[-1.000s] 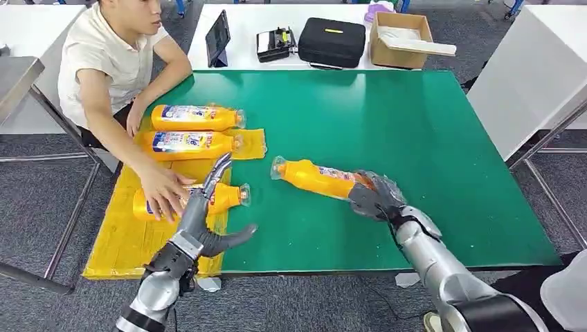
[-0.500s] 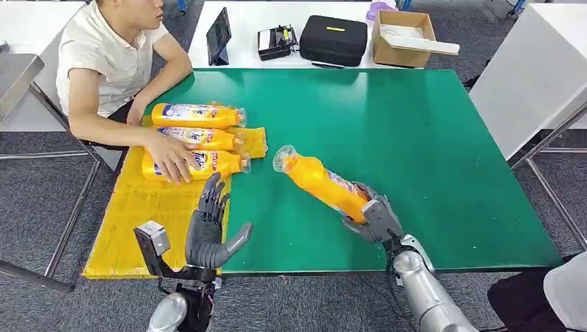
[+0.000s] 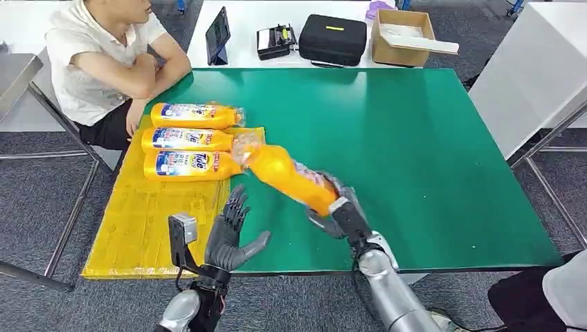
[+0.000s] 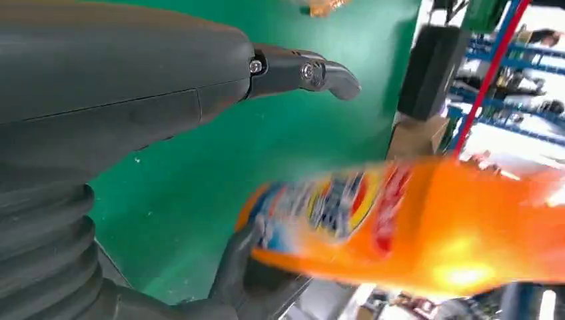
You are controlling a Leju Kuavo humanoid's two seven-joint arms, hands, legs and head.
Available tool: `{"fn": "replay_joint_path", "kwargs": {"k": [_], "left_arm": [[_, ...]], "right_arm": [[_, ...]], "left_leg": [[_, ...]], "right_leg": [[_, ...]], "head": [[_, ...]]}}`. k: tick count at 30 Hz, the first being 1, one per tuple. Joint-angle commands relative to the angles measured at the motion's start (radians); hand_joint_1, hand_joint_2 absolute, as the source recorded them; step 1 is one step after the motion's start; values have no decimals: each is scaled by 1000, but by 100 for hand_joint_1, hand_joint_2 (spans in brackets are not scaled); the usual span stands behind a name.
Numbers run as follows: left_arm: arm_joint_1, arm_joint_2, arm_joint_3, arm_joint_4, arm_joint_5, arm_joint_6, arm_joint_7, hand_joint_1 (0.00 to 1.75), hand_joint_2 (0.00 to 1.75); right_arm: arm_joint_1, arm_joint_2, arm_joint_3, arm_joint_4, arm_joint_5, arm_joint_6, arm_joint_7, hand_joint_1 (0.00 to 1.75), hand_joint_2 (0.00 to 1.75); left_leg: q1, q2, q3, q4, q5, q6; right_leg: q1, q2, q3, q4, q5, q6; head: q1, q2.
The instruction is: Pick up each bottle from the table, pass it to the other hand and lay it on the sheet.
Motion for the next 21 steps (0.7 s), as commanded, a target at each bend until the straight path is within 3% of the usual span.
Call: {"fn": "replay_joint_path", "kwargs": {"k": [1, 14, 21], "left_arm": [[-60, 18, -54, 113, -5, 3, 2, 0, 175], [-68, 15, -60, 41, -62, 17, -36, 0, 175], [-76, -10, -7, 40, 55, -29, -27, 0, 175]], "right_arm": [[-77, 35, 136, 72, 11, -10, 18, 175, 175], [-96, 54, 240, 114, 26, -40, 1, 175, 175], [-72, 58, 273, 135, -14, -42, -28, 175, 175]], "left_leg": [[1, 3, 4, 0, -2, 0], [1, 4, 2, 1, -3, 0], [1, 2, 4, 1, -3, 0]], "right_leg": [[1, 1, 4, -1, -1, -4], [1, 2, 2, 0, -1, -4], [2, 1, 4, 0, -2, -5]], "head": [[0, 0], [0, 0], [0, 0]]}}
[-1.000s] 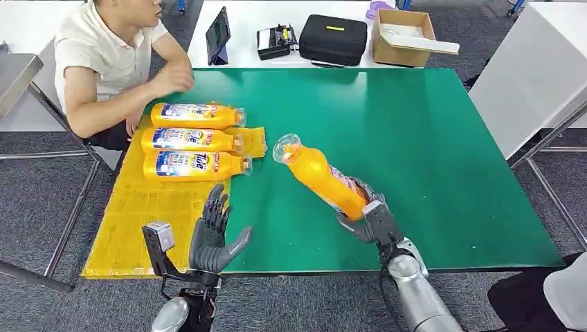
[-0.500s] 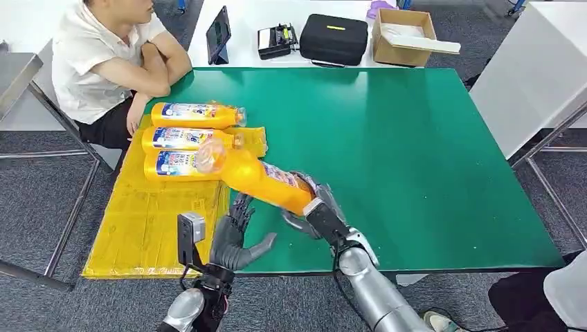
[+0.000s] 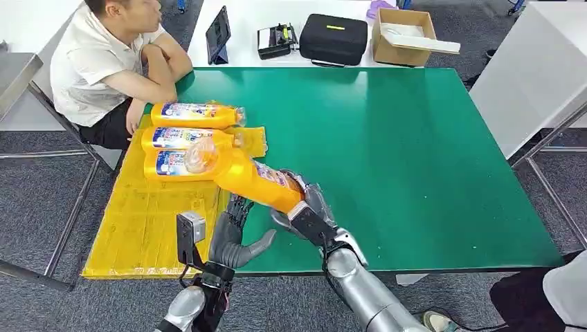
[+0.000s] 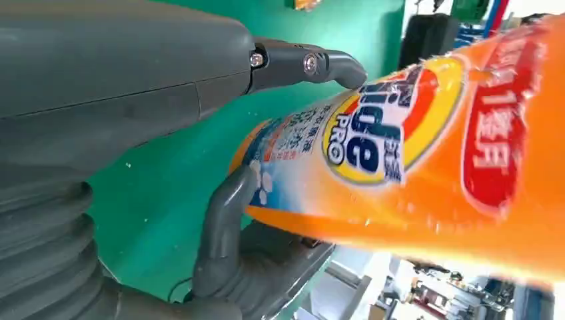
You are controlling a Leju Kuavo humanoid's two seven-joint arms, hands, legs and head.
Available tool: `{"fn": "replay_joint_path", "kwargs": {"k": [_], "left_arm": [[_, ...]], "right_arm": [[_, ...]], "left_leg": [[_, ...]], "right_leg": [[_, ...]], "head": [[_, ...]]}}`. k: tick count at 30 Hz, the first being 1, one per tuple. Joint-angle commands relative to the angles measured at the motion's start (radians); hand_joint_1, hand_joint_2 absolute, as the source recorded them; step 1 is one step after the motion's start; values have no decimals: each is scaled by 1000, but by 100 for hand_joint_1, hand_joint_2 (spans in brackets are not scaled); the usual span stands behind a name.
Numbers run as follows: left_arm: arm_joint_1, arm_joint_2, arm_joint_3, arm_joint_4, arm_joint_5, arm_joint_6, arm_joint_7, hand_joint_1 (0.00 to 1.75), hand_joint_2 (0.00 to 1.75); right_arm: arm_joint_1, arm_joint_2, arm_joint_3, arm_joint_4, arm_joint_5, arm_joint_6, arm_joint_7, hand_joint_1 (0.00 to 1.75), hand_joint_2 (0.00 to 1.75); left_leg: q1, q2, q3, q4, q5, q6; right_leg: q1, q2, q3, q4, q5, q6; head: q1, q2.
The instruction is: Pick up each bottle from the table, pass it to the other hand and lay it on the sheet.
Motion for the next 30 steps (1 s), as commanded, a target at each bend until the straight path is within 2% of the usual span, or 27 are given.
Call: {"fn": "replay_joint_path", "kwargs": {"k": [1, 3, 11, 15, 16, 18, 30], "left_arm": [[-47, -11, 25, 10, 79, -23, 3, 0, 175], [-43, -16, 41, 3, 113, -20, 11, 0, 175], [-28, -28, 98, -17, 254, 36, 46, 0, 175], [-27, -27, 93, -19, 267, 35, 48, 0, 175], [-25, -28, 95, -23, 278, 35, 45, 0, 175], [-27, -29, 92, -36, 316, 43, 29, 0, 175], [-28, -23, 84, -60, 329, 43, 23, 0, 175]], "right_arm": [[-24, 5, 95, 105, -35, 8, -28, 175, 175], [-24, 8, 96, 114, -42, 7, -38, 175, 175], [-17, 0, 108, 101, -52, -3, -29, 175, 175], [-18, 0, 112, 101, -52, -2, -29, 175, 175], [-20, 0, 114, 103, -53, -1, -28, 175, 175], [-24, 7, 123, 115, -59, 1, -27, 175, 175], [-23, 13, 129, 130, -63, 0, -27, 175, 175]], "left_leg": [[1, 3, 7, 1, -4, 0], [1, 1, 3, 0, -1, 0], [1, 2, 3, 0, -2, 0], [0, 2, 2, 0, -1, 0], [1, 4, 7, 1, -4, 0], [1, 2, 3, 0, -2, 0], [1, 3, 4, 0, -2, 0]], "right_leg": [[3, 1, 7, 0, -3, -6], [1, 0, 3, -1, -1, -3], [1, 0, 4, -1, -1, -4], [1, 1, 2, -1, -1, -2], [3, 2, 7, -1, -3, -6], [1, 0, 3, -1, -1, -3], [2, 1, 4, -1, -2, -4]], "head": [[0, 0], [0, 0], [0, 0], [0, 0], [0, 0], [0, 0], [0, 0]]}}
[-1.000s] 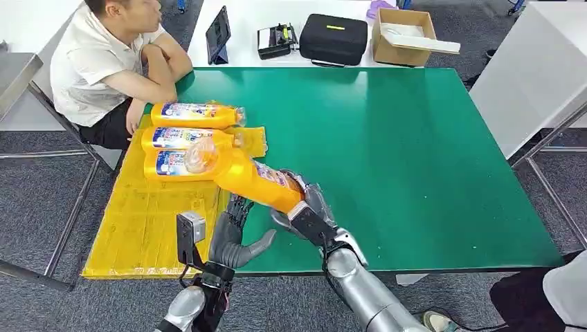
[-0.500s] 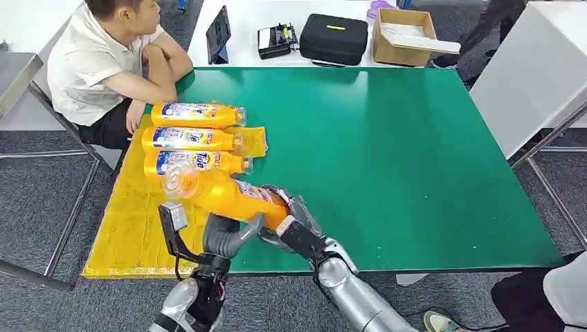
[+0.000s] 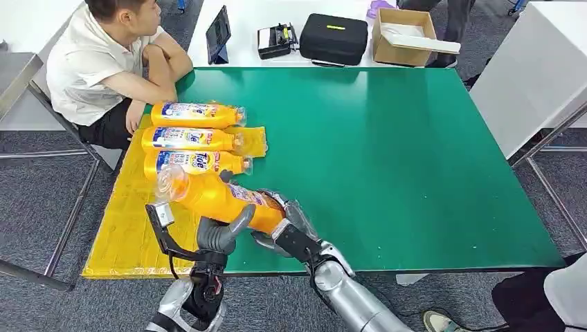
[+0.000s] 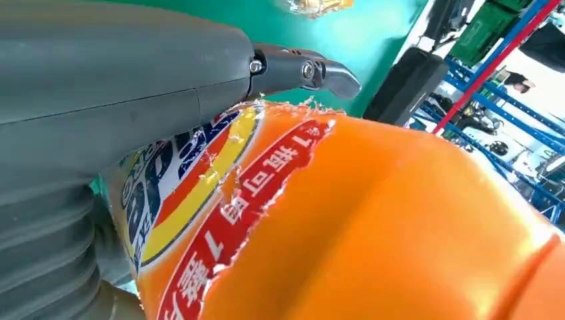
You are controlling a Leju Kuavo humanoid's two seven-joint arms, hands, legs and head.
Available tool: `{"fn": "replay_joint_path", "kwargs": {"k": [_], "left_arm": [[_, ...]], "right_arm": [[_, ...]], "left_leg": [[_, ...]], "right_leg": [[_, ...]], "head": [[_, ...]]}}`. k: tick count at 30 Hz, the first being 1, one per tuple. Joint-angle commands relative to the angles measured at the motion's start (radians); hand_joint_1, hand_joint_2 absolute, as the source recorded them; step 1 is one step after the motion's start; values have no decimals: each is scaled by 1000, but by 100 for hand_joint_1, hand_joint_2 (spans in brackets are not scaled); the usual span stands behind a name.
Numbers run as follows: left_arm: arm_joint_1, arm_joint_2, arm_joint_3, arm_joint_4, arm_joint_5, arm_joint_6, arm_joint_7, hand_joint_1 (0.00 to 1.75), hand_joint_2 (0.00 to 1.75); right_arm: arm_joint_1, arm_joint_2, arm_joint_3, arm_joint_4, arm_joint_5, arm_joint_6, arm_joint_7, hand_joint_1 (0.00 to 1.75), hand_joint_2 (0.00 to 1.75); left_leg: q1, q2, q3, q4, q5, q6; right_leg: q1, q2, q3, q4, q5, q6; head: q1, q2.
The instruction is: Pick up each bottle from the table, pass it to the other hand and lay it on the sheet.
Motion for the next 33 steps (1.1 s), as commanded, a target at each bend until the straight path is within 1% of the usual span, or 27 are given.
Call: {"fn": "replay_joint_path", "kwargs": {"k": [1, 3, 4, 5, 6, 12, 15, 16, 17, 19, 20, 21, 22, 23, 24, 26, 29, 31, 33], "left_arm": [[-17, 3, 25, -3, 24, -3, -7, 0, 175], [-18, 7, 20, -9, 34, -7, -6, 0, 175], [-15, 4, 25, -12, 49, -13, -4, 21, 175], [-15, 2, 27, -17, 51, -14, -10, 152, 175], [-14, -3, 31, -19, 58, -13, -16, 175, 175], [-17, -13, 33, -37, 60, 18, -40, 175, 175], [-23, -13, 25, -50, 10, 51, -91, 175, 175], [-26, -11, 20, -54, -11, 61, -104, 175, 175], [-35, -5, 6, -54, -64, 90, -124, 175, 175], [-53, 1, -15, -41, -178, 158, -182, 175, 175], [-58, -1, -17, -39, -205, 164, -193, 175, 175], [-64, 1, -21, -36, -253, 198, -215, 175, 175], [-69, 3, -22, -32, -291, 222, -233, 175, 175], [-73, 5, -21, -29, -305, 232, -235, 175, 175], [-75, 5, -17, -29, -305, 232, -235, 175, 175], [-79, 5, -9, -26, -314, 236, -235, 175, 175], [-80, 6, -7, -26, -314, 236, -235, 175, 175], [-80, 6, -7, -26, -314, 236, -235, 175, 175], [-80, 6, -7, -26, -314, 236, -235, 175, 175]], "right_arm": [[-35, -6, 34, 72, -3, 0, -1, 175, 175], [-39, -3, 40, 79, -5, 2, -2, 175, 175], [-42, -1, 44, 85, -7, 3, -3, 175, 175], [-43, 2, 48, 90, -8, 4, -3, 175, 175], [-45, 4, 51, 94, -10, 6, -5, 175, 175], [-41, 26, 74, 128, -21, 8, -12, 175, 175], [-43, 32, 79, 136, -31, 8, -13, 175, 175], [-40, 35, 77, 136, -35, 6, -13, 134, 175], [-37, 41, 72, 144, -48, 12, -3, 0, 175], [-37, 45, 74, 159, -52, 18, 3, 0, 175], [-35, 49, 71, 166, -59, 18, 2, 0, 175], [-34, 53, 66, 171, -65, 18, -1, 0, 175], [-32, 55, 66, 171, -67, 16, -3, 0, 175], [-32, 56, 66, 171, -69, 17, -4, 0, 175], [-31, 56, 64, 169, -71, 17, -5, 0, 175], [-26, 58, 59, 165, -79, 20, -6, 0, 175], [-24, 58, 59, 165, -79, 20, -6, 0, 175], [-24, 58, 59, 165, -79, 20, -6, 0, 175], [-24, 58, 59, 165, -79, 20, -6, 0, 175]], "left_leg": [[1, 3, 6, 1, -3, 0], [0, 1, 3, 0, -1, 0], [1, 2, 4, 0, -2, 0], [1, 2, 3, 0, -1, 0], [1, 3, 4, 0, -2, 0], [1, 2, 4, 0, -2, 0], [1, 1, 2, 0, -1, 0], [2, 3, 7, 2, -4, 0], [1, 1, 1, 0, -1, 0], [1, 1, 5, 1, -2, 0], [1, 0, 4, 0, -1, 0], [1, 0, 5, 0, -2, 0], [1, 0, 4, 0, -1, 0], [1, 1, 5, 0, -2, 0], [1, 0, 3, 0, -1, 0], [2, 1, 6, 1, -3, 0], [1, 1, 2, 0, -1, 0], [1, 2, 7, 0, -3, 0], [1, 1, 5, 0, -2, 0]], "right_leg": [[2, 1, 6, 0, -2, -5], [1, 0, 3, -1, -1, -3], [2, 1, 5, -1, -1, -4], [1, 1, 3, -1, -1, -3], [2, 1, 4, -1, -1, -4], [2, 0, 4, -1, -1, -4], [1, -1, 2, 0, -1, -2], [3, 0, 7, 0, -3, -6], [1, -1, 1, 0, -1, -2], [2, -1, 5, 0, -2, -4], [2, -2, 4, -1, -2, -4], [2, -3, 6, -1, -2, -5], [1, -2, 4, -1, -1, -3], [2, -1, 5, 0, -2, -4], [1, -1, 3, 0, -1, -3], [3, -1, 6, -1, -3, -5], [2, -1, 2, -1, -1, -3], [2, -1, 7, -1, -3, -6], [2, -1, 5, -1, -2, -5]], "head": [[0, 0], [0, 0], [0, 0], [0, 0], [0, 0], [0, 0], [0, 0], [0, 0], [0, 0], [0, 0], [0, 0], [0, 0], [0, 0], [0, 0], [0, 0], [0, 0], [0, 0], [0, 0], [0, 0]]}}
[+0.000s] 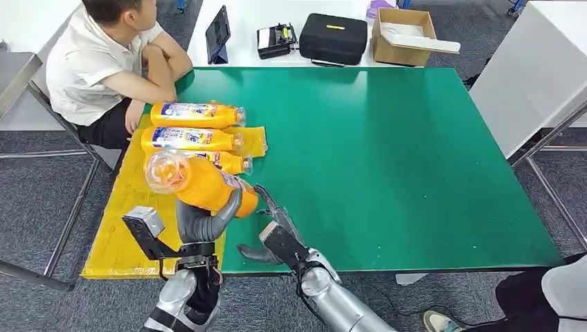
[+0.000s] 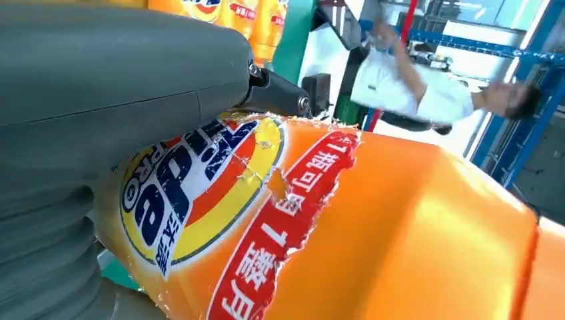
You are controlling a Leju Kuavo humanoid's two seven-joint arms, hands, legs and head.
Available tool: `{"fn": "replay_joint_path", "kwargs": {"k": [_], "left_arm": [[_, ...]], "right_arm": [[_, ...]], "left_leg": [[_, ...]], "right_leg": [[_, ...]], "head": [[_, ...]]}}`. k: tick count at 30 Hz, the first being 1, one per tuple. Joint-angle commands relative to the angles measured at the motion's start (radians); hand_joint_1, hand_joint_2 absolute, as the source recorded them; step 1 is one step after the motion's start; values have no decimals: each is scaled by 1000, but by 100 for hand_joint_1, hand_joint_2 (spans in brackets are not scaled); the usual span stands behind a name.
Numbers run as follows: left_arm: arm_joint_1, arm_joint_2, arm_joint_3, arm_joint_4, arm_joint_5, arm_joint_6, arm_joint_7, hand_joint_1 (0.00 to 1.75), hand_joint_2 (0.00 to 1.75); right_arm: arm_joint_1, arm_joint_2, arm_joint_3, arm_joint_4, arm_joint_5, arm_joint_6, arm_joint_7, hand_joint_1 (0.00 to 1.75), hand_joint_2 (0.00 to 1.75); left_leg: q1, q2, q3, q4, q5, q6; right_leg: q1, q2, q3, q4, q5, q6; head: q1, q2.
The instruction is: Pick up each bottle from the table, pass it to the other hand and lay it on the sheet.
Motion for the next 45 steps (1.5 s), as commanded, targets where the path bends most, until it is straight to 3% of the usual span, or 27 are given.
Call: {"fn": "replay_joint_path", "kwargs": {"k": [1, 4, 5, 8, 10, 11, 19, 21, 23, 27, 30, 36, 45], "left_arm": [[-59, 21, -17, 30, -41, 32, -11, 175, 175], [-71, 66, -32, 42, -249, 162, -35, 175, 175], [-99, 113, -68, 85, -452, 275, -23, 175, 175], [-92, 159, 4, 153, -842, 362, 100, 175, 175], [-70, 191, 50, 154, -1025, 360, 151, 175, 175], [-57, 199, 68, 140, -1063, 357, 162, 175, 175], [-38, 199, 83, 102, -1081, 336, 170, 175, 175], [-22, 205, 98, 81, -1136, 322, 209, 175, 175], [52, 251, 147, -14, -1238, 295, 264, 175, 175], [144, 266, 240, -148, -1232, 241, 254, 175, 175], [128, 263, 250, -151, -1251, 180, 252, 175, 175], [-79, 295, 172, 215, -1530, 58, 435, 175, 175], [-244, 282, 153, 500, -1505, -124, 479, 175, 175]], "right_arm": [[-7, -7, 19, 62, -1, 5, 2, 0, 175], [18, -4, 17, 47, -1, 1, -2, 0, 175], [26, -6, 13, 45, 6, -28, -7, 0, 175], [41, -15, -55, 50, 56, -201, -18, 0, 175], [62, -30, -132, 20, 135, -419, -29, 0, 175], [71, -39, -154, 6, 157, -461, -33, 0, 175], [83, -43, -168, -22, 167, -448, -31, 0, 175], [102, -39, -201, -48, 210, -527, -24, 0, 175], [178, -56, -270, -200, 244, -607, -32, 0, 175], [297, -86, -354, -458, 310, -603, 14, 0, 175], [327, -80, -405, -503, 325, -575, 14, 0, 175], [312, -69, -442, -440, 299, -541, -27, 0, 175], [294, -63, -442, -412, 284, -513, -40, 0, 175]], "left_leg": [[1, 0, 5, 0, -2, 0], [1, 1, 6, 0, -3, 0], [1, 0, 5, -1, -1, 0], [1, 2, 7, -3, -1, -1], [0, 2, 7, -3, -1, -1], [1, 4, 9, -3, -2, -1], [1, 2, 4, 0, -2, 0], [1, 2, 4, 0, -2, 0], [1, 2, 4, 0, -2, 0], [1, 4, 3, 0, -3, 0], [1, 2, 3, 2, -4, 0], [1, -3, 1, -1, 0, -1], [1, -1, 1, 0, 3, -2]], "right_leg": [[2, -1, 6, -1, -2, -4], [2, -1, 7, -1, -3, -5], [2, -1, 5, -1, -2, -4], [2, 0, 7, -2, -1, -5], [1, 1, 7, -2, -1, -4], [2, 2, 8, -3, -1, -5], [1, 0, 5, 0, -2, -4], [1, 0, 5, 0, -2, -4], [1, 1, 4, 0, -2, -4], [1, 3, 3, 0, -2, -4], [2, -1, 3, 1, -4, -4], [1, -4, 2, -1, -2, -4], [2, -3, 1, -1, 2, -6]], "head": [[0, 0], [0, 0], [0, 0], [0, 0], [0, 0], [0, 0], [0, 0], [0, 0], [0, 0], [0, 0], [0, 0], [0, 0], [0, 0]]}}
